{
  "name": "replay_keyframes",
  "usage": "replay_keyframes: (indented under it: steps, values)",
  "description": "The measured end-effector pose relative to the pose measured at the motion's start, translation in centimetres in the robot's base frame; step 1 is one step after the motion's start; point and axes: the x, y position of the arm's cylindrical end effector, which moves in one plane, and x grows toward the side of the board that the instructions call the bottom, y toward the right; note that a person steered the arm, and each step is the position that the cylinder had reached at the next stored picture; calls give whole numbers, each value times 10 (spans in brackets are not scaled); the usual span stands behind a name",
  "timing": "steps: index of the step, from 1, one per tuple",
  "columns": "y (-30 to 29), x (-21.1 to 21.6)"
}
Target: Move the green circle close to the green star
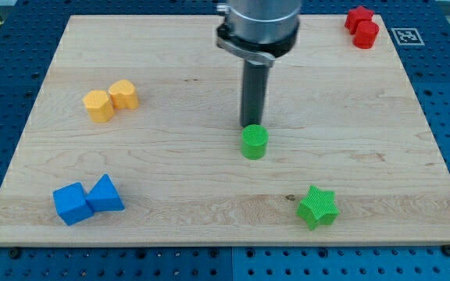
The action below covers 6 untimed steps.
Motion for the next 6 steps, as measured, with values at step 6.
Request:
replay_keyframes:
  steps: [6]
  values:
    - [84, 97]
